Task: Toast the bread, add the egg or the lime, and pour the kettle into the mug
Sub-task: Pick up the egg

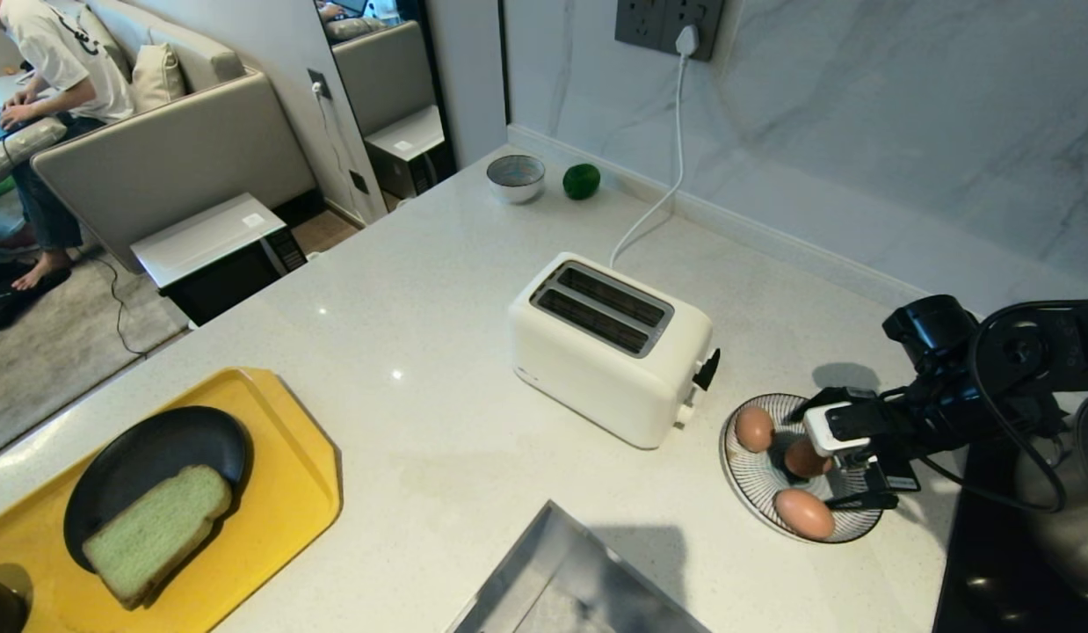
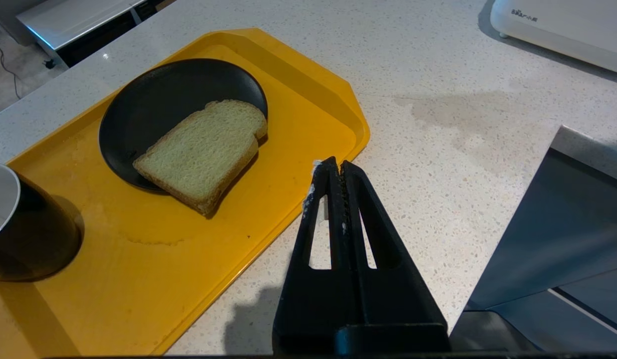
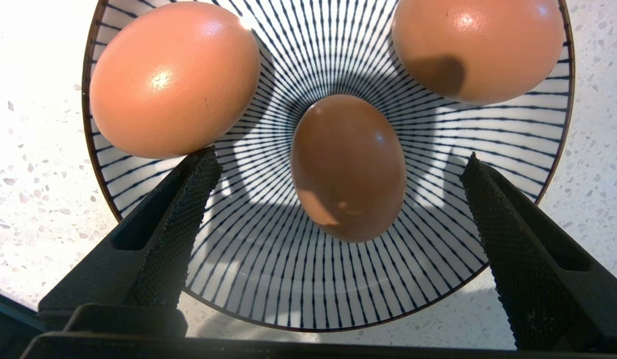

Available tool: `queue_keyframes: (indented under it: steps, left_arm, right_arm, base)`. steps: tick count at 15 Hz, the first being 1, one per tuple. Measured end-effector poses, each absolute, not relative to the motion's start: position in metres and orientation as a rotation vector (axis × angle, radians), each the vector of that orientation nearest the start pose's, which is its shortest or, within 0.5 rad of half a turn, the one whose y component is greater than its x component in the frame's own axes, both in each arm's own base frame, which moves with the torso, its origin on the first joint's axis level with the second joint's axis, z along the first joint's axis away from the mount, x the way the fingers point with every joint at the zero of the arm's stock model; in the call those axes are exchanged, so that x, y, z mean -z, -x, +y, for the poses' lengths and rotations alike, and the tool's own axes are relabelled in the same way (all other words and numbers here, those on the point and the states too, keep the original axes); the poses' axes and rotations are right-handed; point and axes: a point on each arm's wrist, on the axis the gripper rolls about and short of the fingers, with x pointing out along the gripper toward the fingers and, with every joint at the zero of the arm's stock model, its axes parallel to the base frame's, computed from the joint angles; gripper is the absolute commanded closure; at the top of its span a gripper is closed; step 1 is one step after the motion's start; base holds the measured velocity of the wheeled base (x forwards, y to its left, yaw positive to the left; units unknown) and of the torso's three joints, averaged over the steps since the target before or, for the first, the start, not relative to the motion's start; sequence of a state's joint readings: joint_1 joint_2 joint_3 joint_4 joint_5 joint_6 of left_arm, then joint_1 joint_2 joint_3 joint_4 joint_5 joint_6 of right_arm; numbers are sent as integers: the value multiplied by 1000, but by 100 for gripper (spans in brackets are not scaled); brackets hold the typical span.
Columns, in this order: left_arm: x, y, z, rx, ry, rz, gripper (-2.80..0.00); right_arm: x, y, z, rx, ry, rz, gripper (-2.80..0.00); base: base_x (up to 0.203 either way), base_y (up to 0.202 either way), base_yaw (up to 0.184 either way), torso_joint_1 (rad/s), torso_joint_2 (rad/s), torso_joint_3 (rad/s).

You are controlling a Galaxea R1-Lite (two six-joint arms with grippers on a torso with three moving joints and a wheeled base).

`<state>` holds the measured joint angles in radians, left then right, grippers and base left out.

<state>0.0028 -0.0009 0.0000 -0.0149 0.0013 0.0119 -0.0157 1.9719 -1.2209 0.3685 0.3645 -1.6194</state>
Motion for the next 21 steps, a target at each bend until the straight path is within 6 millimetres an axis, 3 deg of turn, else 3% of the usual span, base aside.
queue_keyframes:
  steps: [11,12,21]
  left_arm:
    - [-77,23,0,-4,-12,-16,0]
    - [-77,23,0,-4,-12,-16,0]
    - [-77,23,0,-4,-12,-16,0]
  right_arm:
    - [-116,-348,1,-1078,1215,604,-280]
    - [-115,-348,2,-1079,1214,604,0]
    - [-115,-351,2,-1074,1217,602,0]
  base:
    - [0,0,0,0,0,0]
    - [0,0,0,0,0,0]
    - [0,0,0,0,0,0]
